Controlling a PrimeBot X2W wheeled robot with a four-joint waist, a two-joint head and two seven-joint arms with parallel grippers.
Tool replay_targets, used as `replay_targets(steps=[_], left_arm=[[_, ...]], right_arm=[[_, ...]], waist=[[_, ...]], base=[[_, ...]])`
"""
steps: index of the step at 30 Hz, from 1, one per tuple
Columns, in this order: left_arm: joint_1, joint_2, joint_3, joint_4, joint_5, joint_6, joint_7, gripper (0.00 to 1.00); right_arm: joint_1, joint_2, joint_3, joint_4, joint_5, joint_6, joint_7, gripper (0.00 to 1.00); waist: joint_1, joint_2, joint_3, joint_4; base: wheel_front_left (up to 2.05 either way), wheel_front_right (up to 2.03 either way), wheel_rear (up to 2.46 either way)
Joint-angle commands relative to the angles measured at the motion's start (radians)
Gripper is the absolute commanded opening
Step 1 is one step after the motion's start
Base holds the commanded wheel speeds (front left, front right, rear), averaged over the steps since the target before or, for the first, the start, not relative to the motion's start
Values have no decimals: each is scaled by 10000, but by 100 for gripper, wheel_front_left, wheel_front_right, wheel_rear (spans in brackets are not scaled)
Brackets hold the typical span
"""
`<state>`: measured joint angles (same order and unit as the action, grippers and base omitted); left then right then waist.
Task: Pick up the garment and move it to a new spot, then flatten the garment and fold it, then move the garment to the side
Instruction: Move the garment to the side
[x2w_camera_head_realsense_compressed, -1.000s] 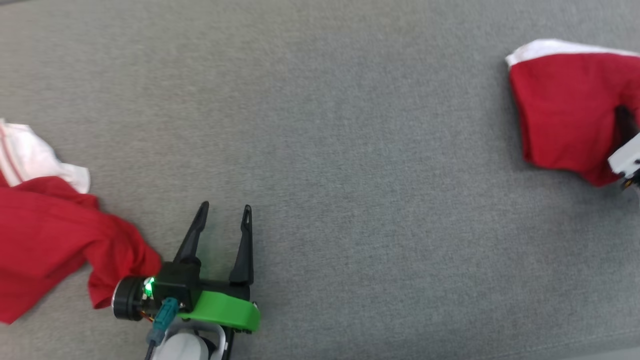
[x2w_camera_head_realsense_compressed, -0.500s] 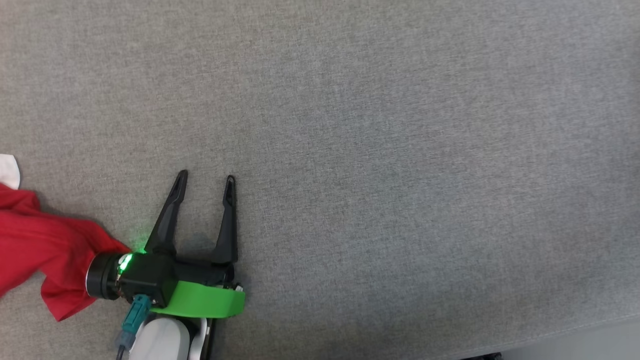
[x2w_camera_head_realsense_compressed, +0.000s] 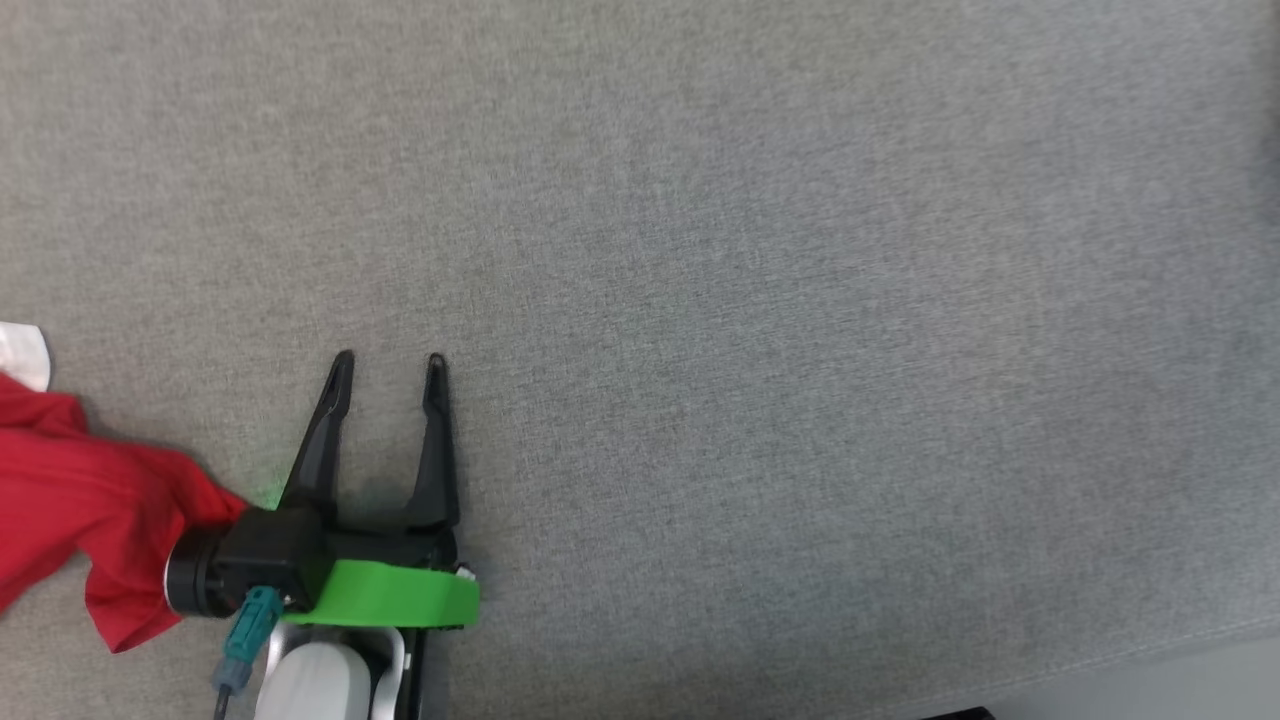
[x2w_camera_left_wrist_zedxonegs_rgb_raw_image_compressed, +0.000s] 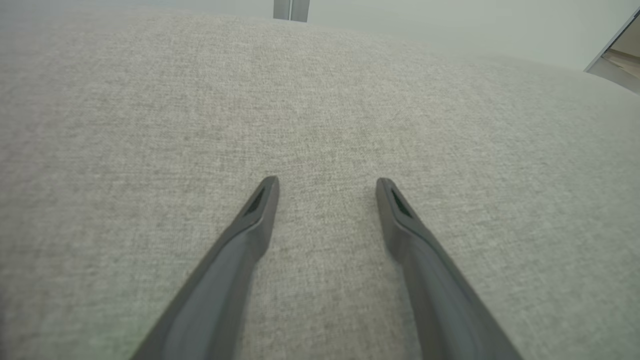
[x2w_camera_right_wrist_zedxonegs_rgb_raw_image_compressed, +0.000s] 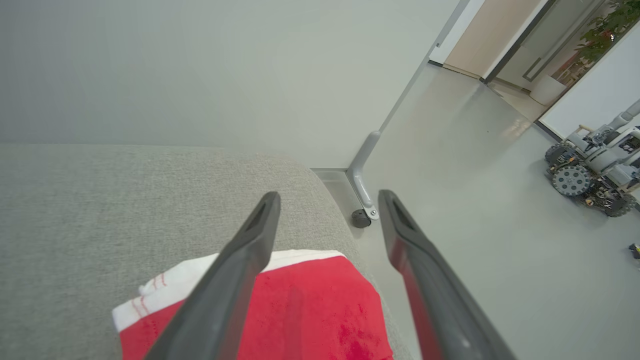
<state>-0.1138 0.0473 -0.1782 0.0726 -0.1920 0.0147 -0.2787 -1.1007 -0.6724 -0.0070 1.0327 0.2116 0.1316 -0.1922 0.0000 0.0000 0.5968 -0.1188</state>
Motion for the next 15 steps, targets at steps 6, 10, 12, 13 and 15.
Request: replay_targets(steps=[6, 10, 12, 13, 15], left_arm=[[1098, 61, 532, 374, -411, 255, 157, 100], [1773, 57, 676, 218, -589, 413, 152, 100], [2128, 54, 719, 185, -659, 448, 151, 100], [2239, 50, 691, 191, -673, 401, 151, 100], [2487, 50, 641, 241, -521, 241, 151, 100]], right_arm=[[3267, 1284, -522, -2872, 451, -17, -729, 100], [6782, 3102, -1430, -5999, -63, -14, -725, 100], [8238, 4035, -1674, -7389, -423, -17, -732, 100], [8856, 4423, -1693, -7945, -588, -17, -736, 100], [10230, 5186, -1592, -8751, -1052, -17, -728, 100]], waist=[[0, 0, -3154, 67], [0, 0, -4366, 328], [0, 0, -4863, 394], [0, 0, -5051, 446], [0, 0, -5381, 537]], base=[[0, 0, 0], [0, 0, 0], [0, 0, 0], [0, 0, 0], [0, 0, 0]])
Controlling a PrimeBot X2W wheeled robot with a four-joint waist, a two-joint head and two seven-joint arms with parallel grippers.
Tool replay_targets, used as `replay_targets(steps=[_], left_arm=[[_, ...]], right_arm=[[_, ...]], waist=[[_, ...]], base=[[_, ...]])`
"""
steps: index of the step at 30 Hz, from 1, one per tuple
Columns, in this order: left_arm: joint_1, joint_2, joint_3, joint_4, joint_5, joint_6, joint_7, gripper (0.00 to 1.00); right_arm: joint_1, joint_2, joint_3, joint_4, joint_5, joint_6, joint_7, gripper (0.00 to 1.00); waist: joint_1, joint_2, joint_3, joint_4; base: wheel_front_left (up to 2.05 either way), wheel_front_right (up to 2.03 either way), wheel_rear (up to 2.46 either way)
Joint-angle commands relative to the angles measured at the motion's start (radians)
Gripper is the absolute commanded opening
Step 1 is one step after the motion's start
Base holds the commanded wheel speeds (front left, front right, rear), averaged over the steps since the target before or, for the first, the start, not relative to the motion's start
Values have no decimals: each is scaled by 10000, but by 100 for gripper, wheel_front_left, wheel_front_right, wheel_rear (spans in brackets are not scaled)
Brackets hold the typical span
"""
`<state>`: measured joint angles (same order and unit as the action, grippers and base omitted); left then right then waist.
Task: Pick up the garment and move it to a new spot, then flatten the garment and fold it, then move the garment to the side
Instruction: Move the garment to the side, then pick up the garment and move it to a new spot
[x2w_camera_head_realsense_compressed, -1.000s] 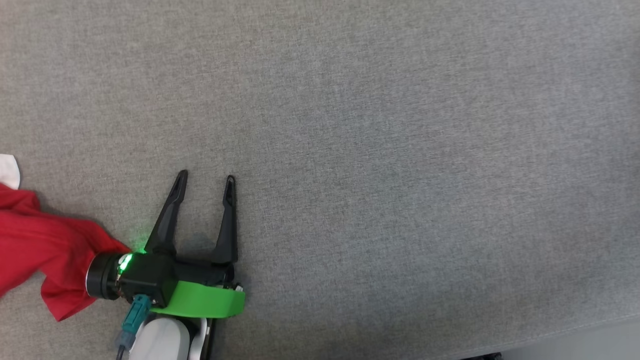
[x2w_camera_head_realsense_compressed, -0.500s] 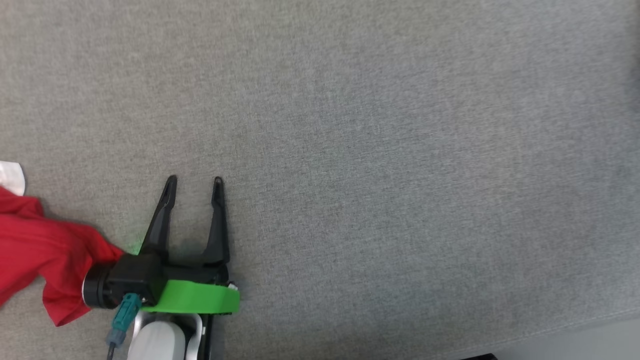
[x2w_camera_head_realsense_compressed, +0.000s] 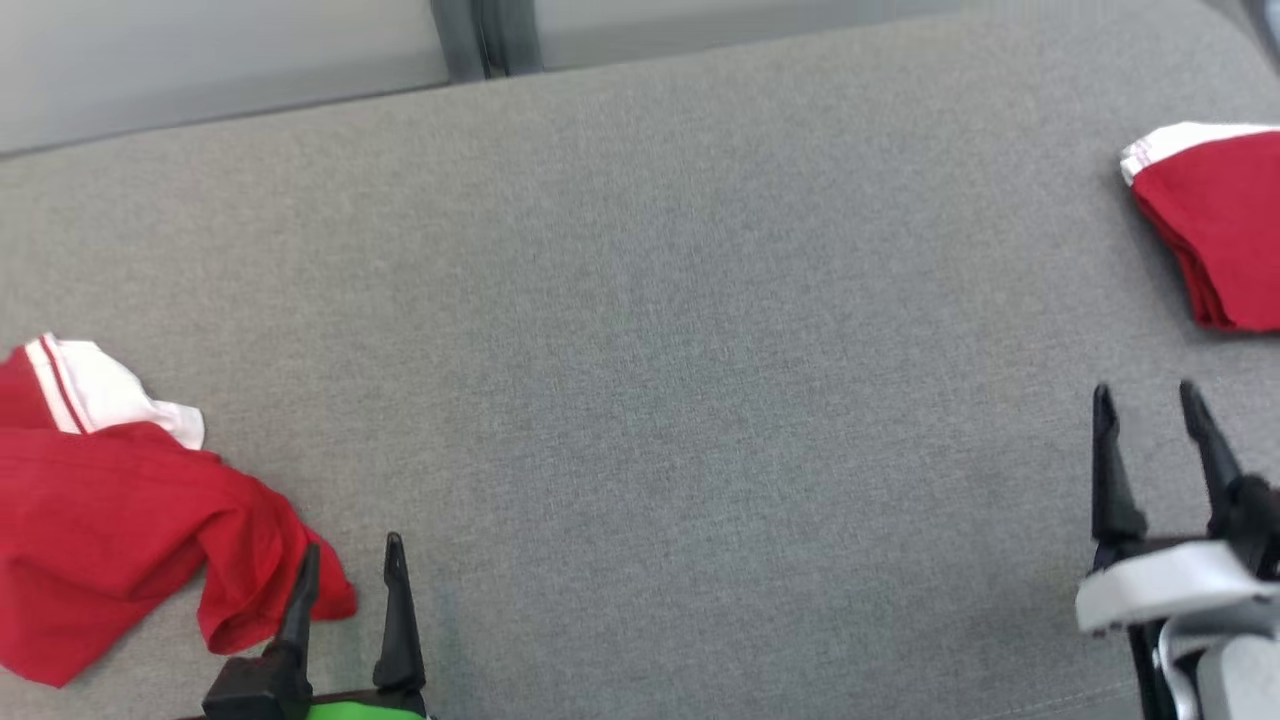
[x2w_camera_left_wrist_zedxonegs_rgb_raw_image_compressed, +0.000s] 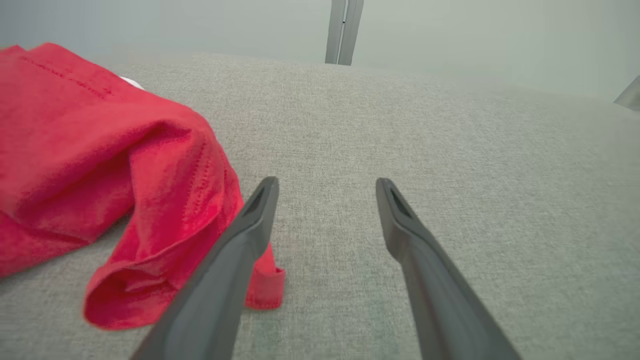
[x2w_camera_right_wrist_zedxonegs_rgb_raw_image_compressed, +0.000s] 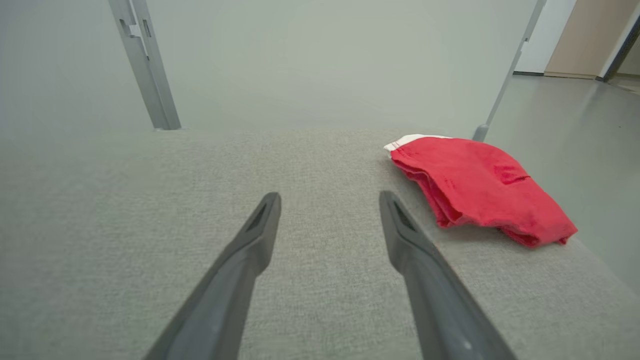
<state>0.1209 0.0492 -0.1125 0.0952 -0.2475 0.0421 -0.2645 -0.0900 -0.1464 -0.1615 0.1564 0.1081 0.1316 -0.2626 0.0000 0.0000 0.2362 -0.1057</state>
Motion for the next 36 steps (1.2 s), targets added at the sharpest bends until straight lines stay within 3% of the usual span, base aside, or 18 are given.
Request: replay_targets(steps=[1, 7, 15, 36], left_arm=[[242, 33, -3, 53, 22, -121, 7, 100], [363, 28, 181, 317, 32, -696, 6, 100], [437, 34, 532, 608, -190, -679, 7, 100], [137, 34, 275, 677, -234, -832, 7, 100]], right_arm=[[656, 222, -62, -339, -182, -17, -26, 100], [2377, 823, 265, -929, -74, -18, -28, 100], [2774, 912, 329, -666, -321, -12, -29, 100], [2801, 946, 297, -891, -379, -14, -30, 100]], waist=[[0, 0, -1952, 455], [0, 0, -2470, 748], [0, 0, -2707, 945], [0, 0, -2579, 1413]], base=[[0, 0, 0], [0, 0, 0], [0, 0, 0], [0, 0, 0]])
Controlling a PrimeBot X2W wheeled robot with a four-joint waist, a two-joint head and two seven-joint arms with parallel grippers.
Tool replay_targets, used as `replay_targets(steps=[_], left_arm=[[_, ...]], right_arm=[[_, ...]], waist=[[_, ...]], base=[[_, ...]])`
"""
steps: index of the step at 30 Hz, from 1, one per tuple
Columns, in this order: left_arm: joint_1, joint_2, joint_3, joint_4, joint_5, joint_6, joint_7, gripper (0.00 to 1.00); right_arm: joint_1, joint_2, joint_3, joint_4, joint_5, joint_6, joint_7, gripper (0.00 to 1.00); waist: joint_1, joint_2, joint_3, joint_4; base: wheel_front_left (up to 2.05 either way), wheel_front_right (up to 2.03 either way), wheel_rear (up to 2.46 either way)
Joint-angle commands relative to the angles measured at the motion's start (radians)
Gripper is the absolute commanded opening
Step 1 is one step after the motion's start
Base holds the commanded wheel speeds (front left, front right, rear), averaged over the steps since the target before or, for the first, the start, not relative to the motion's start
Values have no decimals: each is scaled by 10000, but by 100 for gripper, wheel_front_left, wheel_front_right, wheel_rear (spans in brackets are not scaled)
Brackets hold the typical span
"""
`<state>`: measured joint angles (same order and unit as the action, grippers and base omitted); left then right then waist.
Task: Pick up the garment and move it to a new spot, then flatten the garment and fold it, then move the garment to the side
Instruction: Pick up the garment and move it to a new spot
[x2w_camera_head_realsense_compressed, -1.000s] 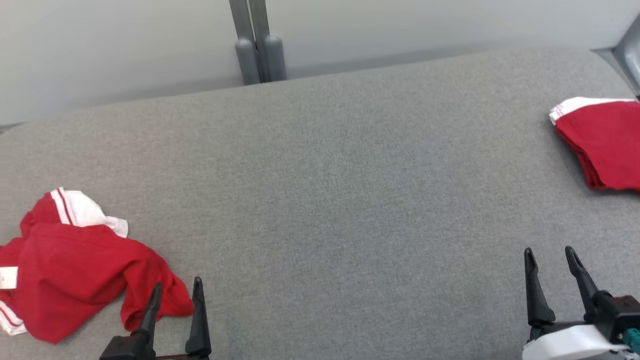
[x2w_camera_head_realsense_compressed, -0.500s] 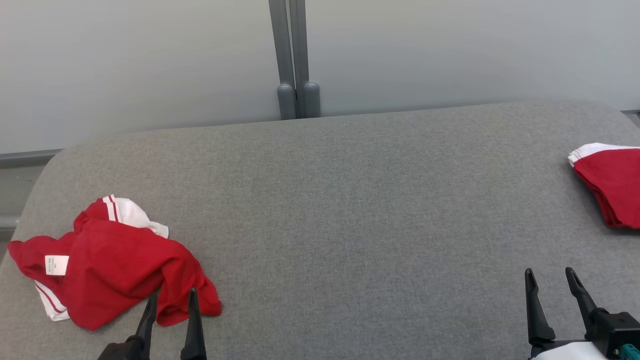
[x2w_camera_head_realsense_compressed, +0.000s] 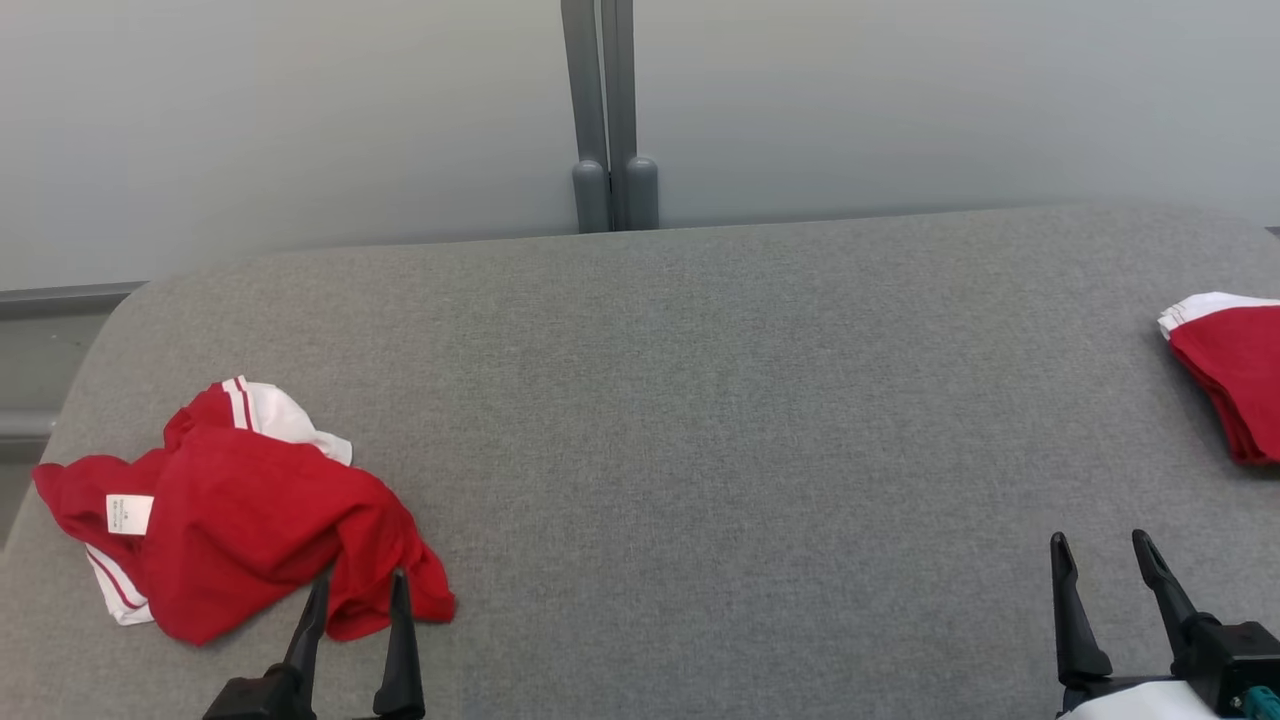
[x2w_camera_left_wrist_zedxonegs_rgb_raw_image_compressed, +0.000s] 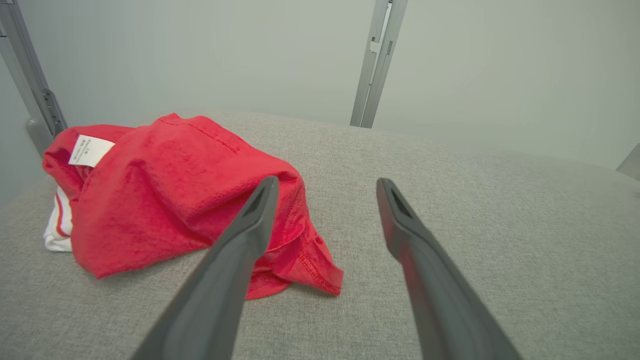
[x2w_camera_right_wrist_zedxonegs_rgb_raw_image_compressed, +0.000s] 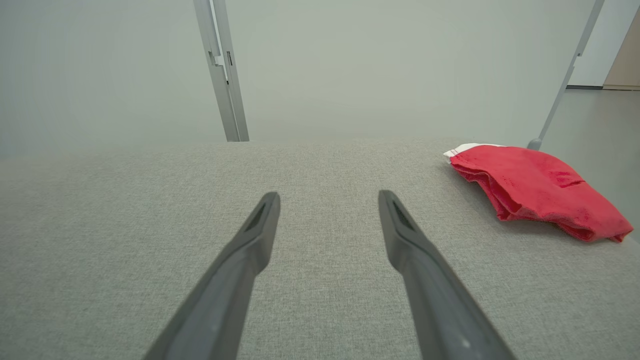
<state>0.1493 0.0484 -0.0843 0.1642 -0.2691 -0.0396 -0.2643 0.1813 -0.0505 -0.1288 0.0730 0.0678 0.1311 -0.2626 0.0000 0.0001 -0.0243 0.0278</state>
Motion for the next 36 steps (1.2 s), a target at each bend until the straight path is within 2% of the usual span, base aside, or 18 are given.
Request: replay_targets(steps=[1, 7, 12, 17, 23, 26, 28, 31, 34, 36], left_arm=[[-193, 41, -61, 4, -6, -20, 4, 100], [-421, 43, -253, 21, -53, 75, 6, 100], [-268, 41, -114, -11, -210, 174, 4, 100], [-188, 40, 12, -102, -174, 184, 4, 100], [-741, 35, -165, -9, -428, 26, 6, 100], [-1621, 35, -403, 608, -519, -68, 6, 100], [-2557, 43, -532, 1290, -672, 37, 67, 100], [-4400, 29, -700, 2413, -976, 225, 777, 100], [-6021, 61, -778, 3388, -1160, 39, 1373, 100], [-6951, 309, -713, 4194, -1191, -25, 1806, 100]], right_arm=[[103, -12, -66, -91, 36, -6, -30, 100], [303, -12, -49, -276, 99, -6, -30, 100], [72, -61, 498, -212, 182, -8, -30, 100], [-167, -186, 884, -146, 202, -6, -30, 100], [-236, -348, 962, -53, 313, -8, -30, 100], [-464, -550, 980, -147, 333, -8, -30, 100], [-752, -751, 1073, -222, 321, -6, -30, 100], [-1414, -1147, 1295, -351, 361, -6, -30, 100], [-2049, -1428, 1619, -414, 420, -6, -30, 100], [-2484, -1576, 1842, -440, 463, -8, -30, 100]], waist=[[0, -1, 41, 173], [0, -1, 52, 1423], [0, -1, 33, 2733], [0, -1, 38, 3326], [0, -1, 252, 3361], [0, -1, 821, 3220], [0, -1, 1350, 3050], [0, -1, 2377, 2683], [0, -1, 3216, 2253], [0, -1, 3686, 1935]], base=[[0, 0, 0], [0, 0, 0], [0, 0, 0], [0, 0, 0], [0, 0, 0], [0, 0, 0], [0, 0, 0], [0, 0, 0], [0, 0, 0], [0, 0, 0]])
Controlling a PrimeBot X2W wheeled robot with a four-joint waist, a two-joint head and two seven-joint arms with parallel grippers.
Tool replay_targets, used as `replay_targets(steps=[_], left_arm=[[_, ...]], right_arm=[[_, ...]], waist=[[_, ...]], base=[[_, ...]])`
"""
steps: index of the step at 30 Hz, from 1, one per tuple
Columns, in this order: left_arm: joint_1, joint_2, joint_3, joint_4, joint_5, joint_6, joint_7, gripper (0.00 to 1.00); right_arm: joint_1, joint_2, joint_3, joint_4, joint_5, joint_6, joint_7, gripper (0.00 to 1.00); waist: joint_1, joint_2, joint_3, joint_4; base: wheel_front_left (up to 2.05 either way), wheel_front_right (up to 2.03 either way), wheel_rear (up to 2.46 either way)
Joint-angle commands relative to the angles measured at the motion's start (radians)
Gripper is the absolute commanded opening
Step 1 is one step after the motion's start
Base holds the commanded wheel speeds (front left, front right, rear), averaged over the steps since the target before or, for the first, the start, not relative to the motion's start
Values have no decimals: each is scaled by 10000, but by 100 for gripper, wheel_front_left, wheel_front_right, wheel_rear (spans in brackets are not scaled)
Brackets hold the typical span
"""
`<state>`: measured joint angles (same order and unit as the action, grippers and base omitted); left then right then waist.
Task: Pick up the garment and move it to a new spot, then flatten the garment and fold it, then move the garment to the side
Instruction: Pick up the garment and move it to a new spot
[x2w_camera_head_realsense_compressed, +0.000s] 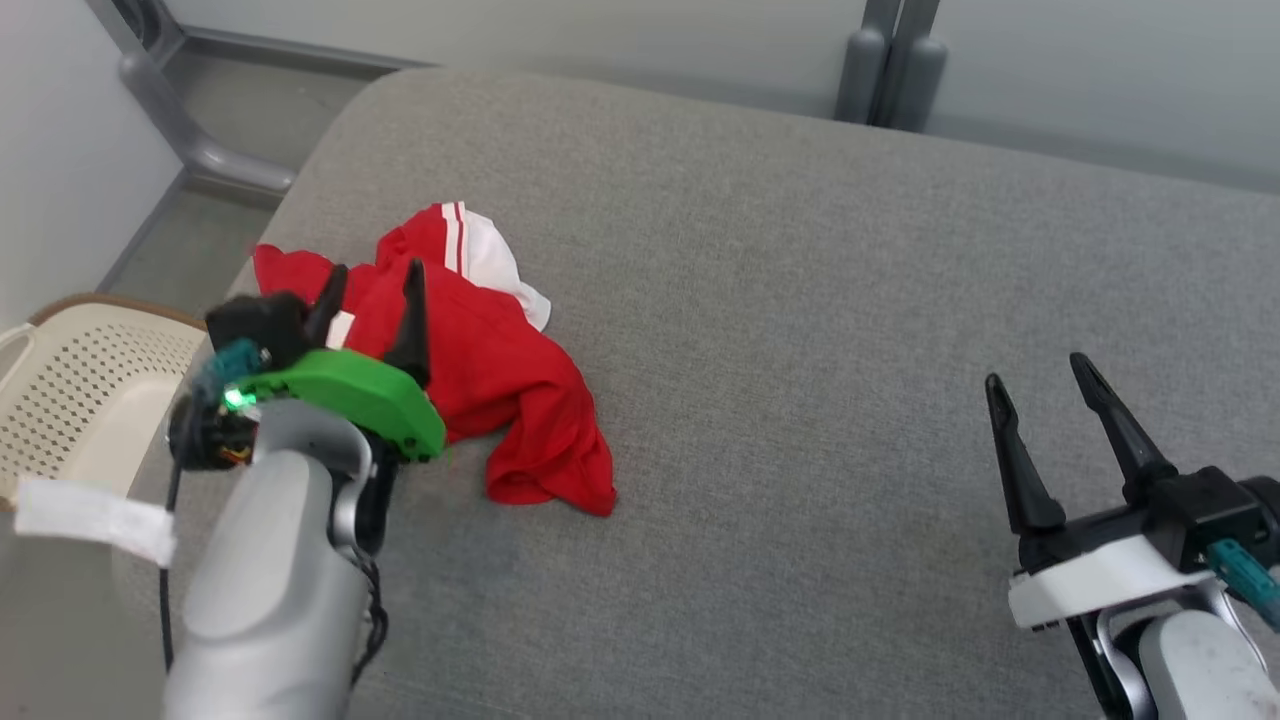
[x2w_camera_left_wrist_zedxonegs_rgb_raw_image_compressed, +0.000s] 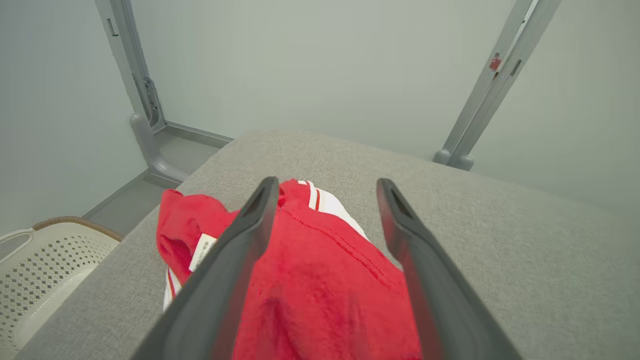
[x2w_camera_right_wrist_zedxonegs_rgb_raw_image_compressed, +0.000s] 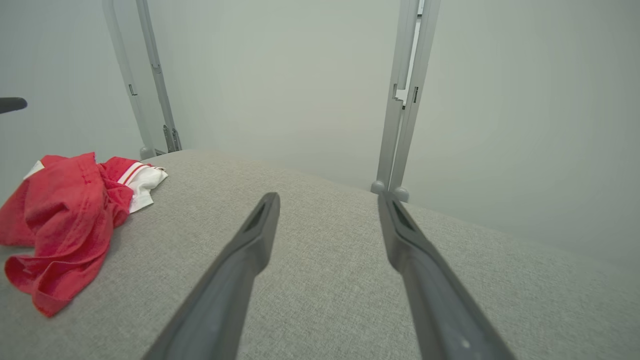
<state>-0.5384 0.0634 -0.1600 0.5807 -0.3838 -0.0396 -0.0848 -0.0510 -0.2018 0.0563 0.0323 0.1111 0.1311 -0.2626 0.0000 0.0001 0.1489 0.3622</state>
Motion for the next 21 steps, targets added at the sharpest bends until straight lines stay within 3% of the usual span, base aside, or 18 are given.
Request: replay_targets(steps=[1, 10, 11, 12, 13, 21], left_arm=[[-562, 231, 86, 460, -99, -44, 233, 100], [-2248, 747, 440, 4127, -586, 178, 2263, 100], [-2267, 850, 356, 4436, -470, 233, 2355, 82], [-2248, 952, 245, 4663, -341, 278, 2446, 23], [-2199, 999, 130, 4931, -253, 223, 2516, 0], [-2190, 1303, -262, 4563, 79, -169, 1144, 0]], right_arm=[[-355, -128, 90, -38, 64, -6, -30, 100], [-1074, -329, 337, 102, 254, -6, -30, 100], [-1065, -295, 326, 126, 278, -6, -30, 100], [-1074, -247, 289, 128, 286, -8, -30, 100], [-1116, -135, 126, 84, 309, -8, -30, 100], [-432, 237, -247, 254, 239, -6, -30, 100]], waist=[[0, -1, 2170, -1568], [0, -1, 2604, -2556], [0, -1, 2530, -2642], [0, -1, 2463, -2716], [0, -1, 2374, -2786], [0, -1, 1105, -2949]], base=[[0, 0, 0], [0, 0, 0], [0, 0, 0], [0, 0, 0], [0, 0, 0], [0, 0, 0]])
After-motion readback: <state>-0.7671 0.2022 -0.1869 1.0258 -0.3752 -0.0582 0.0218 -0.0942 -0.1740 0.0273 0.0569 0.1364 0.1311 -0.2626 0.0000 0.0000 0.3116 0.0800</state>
